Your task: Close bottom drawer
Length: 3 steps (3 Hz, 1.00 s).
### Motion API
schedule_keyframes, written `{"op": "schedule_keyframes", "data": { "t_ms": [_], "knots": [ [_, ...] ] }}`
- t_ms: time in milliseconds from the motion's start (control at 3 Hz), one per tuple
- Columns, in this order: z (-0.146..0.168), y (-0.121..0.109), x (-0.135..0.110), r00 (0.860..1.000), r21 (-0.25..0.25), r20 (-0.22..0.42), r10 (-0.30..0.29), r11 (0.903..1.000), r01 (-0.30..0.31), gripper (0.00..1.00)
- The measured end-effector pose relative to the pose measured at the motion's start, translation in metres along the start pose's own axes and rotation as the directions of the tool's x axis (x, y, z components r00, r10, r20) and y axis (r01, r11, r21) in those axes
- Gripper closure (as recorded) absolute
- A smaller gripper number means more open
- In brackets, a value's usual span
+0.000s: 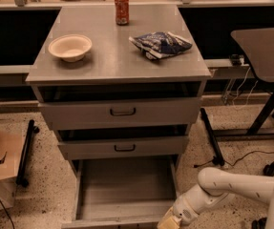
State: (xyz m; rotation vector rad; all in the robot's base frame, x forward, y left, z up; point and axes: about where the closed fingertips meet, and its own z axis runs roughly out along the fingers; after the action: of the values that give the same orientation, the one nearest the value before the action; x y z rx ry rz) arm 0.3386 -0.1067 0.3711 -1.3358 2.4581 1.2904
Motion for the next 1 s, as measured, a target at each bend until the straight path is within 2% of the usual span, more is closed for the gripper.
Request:
{"op": "schedule_keyframes", "data": {
  "t_ms": [667, 1000],
  "knots": [
    [0.082, -0.072, 0.013, 0.997, -0.082, 0.073, -0.003, 0.9966, 0.009, 1.0],
    [0.118, -0.119, 0.029, 0.992, -0.124, 0.116, 0.05, 0.9917, -0.035, 1.0]
  ]
}}
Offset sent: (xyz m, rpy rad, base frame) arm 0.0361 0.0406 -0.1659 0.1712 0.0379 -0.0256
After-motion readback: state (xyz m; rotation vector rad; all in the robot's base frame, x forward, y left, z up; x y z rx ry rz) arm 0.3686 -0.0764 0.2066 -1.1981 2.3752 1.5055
